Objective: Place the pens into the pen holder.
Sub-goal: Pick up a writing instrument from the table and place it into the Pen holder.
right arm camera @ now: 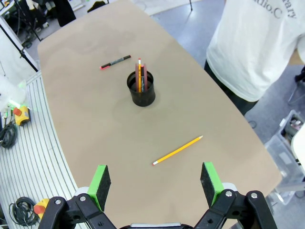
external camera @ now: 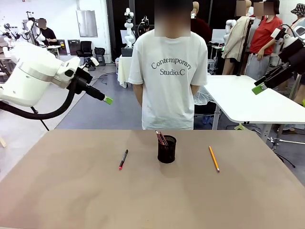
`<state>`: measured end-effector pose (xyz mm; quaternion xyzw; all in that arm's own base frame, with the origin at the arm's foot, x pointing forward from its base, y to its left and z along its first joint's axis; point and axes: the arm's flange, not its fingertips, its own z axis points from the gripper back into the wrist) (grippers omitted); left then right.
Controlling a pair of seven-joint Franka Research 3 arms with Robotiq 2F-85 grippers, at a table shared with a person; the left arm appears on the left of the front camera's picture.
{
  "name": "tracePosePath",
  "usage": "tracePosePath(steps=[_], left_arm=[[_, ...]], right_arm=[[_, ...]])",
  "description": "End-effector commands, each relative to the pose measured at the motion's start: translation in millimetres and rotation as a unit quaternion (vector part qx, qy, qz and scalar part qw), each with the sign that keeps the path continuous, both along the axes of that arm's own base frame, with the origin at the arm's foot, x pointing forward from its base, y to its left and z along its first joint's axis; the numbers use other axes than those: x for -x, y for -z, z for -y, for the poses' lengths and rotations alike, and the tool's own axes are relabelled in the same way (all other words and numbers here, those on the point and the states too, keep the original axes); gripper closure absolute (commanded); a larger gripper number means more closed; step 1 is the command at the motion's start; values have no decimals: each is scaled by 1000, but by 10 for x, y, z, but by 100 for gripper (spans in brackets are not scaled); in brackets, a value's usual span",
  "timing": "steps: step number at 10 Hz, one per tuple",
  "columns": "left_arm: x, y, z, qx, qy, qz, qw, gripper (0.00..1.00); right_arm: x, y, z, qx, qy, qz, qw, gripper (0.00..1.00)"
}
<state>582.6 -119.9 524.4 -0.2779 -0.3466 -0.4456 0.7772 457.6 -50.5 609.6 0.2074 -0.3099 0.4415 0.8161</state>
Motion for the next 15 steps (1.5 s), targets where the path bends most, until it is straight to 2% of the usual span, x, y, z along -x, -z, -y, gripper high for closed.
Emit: tracePosePath(steps=[1,2,6,7,9,11,12,15], left_arm=[[100,-112,30,-5,6,9,1000,0],[0,0,0,0,0,0,1000,0],[7,-11,7,0,0,0,1000,0],[98,18,67,5,51,15,999,0],[194,-147,-112,10,85,60,995,0],[327,-267,-272,0,105,73,992,0],[392,-310,-334,-13,112,68,991,0],[591,-461,-428,-52,126,65,988,0]], right_arm=[[6,-14,-10,-5,0,-1,1000,0],[6,-14,-10,-5,0,-1,1000,0],[6,-14,-10,-5,0,-1,1000,0],[6,-14,-10,-5,0,-1,1000,0],[6,-14,-10,-5,0,-1,1000,0],[0,0,0,0,0,0,1000,0],[-110,174,-178,3,-3,-31,1000,0],[-421,578,-652,43,16,-78,996,0]])
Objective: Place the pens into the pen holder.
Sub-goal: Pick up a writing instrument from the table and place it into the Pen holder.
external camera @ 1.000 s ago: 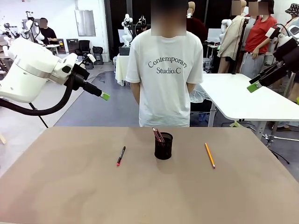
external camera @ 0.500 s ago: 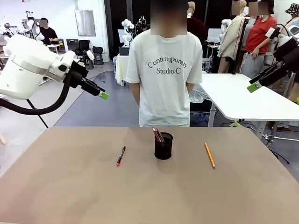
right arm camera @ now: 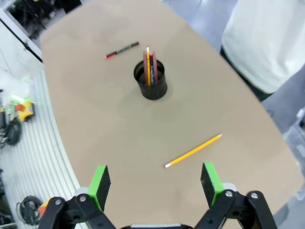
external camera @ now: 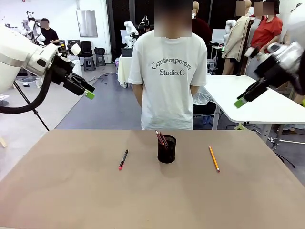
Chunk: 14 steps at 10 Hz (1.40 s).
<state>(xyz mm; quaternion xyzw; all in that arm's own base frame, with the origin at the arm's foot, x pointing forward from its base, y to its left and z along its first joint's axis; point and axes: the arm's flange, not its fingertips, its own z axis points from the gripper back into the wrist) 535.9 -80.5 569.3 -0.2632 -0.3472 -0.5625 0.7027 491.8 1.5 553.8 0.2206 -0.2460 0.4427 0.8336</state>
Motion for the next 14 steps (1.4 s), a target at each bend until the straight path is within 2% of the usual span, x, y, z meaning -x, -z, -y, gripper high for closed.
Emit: tracePosePath(steps=[1,3,4,6,8,9,10,14], left_arm=[[185,-21,-42,-30,9,3,1000,0],[263,-7,-39,-50,18,-8,999,0],[261,0,-37,-51,21,-9,998,0],[257,20,-17,-42,21,-14,999,0],[212,2,-21,-45,22,-3,999,0],[212,2,-21,-45,22,-3,999,0],[212,2,-21,-45,22,-3,999,0],[212,2,-21,-45,22,-3,999,0]], right_arm=[[-160,141,-311,62,46,-26,997,0],[-241,398,-614,147,93,-31,984,0],[-289,528,-735,162,98,-43,981,0],[-383,824,-901,203,122,-34,971,0],[-431,1093,-905,237,157,-24,958,0],[-437,1125,-885,230,145,-6,962,0],[-413,1037,-878,216,126,-29,968,0],[-413,1037,-878,216,126,-29,968,0]])
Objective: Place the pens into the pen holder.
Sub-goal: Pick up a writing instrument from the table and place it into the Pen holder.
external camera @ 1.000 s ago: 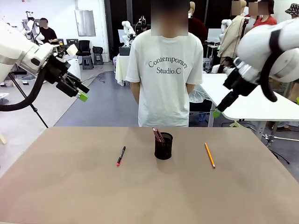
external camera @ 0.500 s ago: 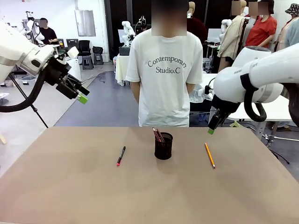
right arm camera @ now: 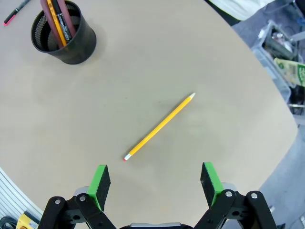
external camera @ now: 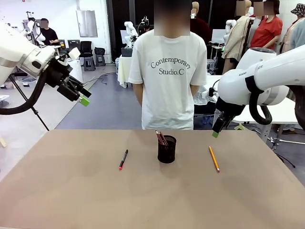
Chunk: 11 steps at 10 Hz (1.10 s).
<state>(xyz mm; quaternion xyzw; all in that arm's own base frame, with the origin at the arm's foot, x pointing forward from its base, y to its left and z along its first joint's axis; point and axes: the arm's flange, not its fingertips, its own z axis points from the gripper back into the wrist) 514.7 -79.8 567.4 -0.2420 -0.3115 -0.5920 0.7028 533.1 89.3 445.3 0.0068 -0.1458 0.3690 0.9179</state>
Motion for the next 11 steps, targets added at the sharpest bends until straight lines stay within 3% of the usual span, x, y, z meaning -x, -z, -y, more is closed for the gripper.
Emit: tracePosePath(steps=[1,4,6,9,11], left_arm=[[0,-18,-14,0,-1,2,1000,0],[0,-18,-14,0,-1,2,1000,0],[0,-18,-14,0,-1,2,1000,0],[0,-18,-14,0,-1,2,1000,0],[0,-18,-14,0,-1,2,1000,0]], right_arm=[[-5,10,1,0,0,0,1000,0],[-359,224,-116,60,129,-34,989,0],[-543,374,-188,94,177,-50,978,0],[-671,611,-332,126,209,-72,967,0],[-704,745,-381,104,225,-108,963,0]])
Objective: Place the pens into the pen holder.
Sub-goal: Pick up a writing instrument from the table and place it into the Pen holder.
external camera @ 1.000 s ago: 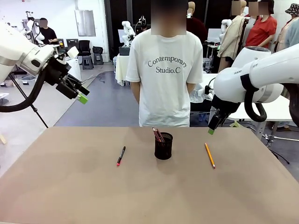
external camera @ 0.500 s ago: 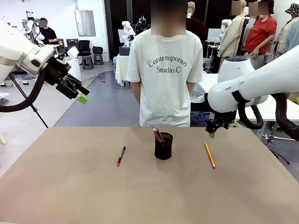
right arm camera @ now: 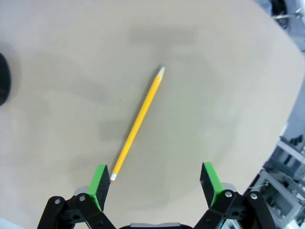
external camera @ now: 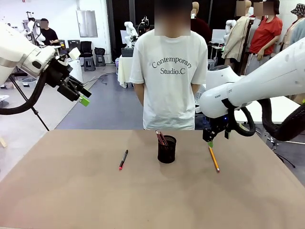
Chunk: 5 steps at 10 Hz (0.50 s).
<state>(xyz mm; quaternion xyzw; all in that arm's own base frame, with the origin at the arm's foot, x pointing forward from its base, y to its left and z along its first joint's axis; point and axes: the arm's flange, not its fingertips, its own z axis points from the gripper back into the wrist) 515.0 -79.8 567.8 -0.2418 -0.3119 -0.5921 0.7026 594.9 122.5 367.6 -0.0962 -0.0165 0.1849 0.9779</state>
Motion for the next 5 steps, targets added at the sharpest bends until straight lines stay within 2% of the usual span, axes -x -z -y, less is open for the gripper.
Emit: tracePosePath(steps=[1,3,5], left_arm=[[3,-14,-14,0,-1,2,1000,0],[3,-14,-14,0,-1,2,1000,0],[3,-14,-14,0,-1,2,1000,0]], right_arm=[[-65,36,-37,-31,55,-19,998,0],[-26,173,57,-48,123,-15,991,0],[-7,282,157,-69,202,-8,977,0]])
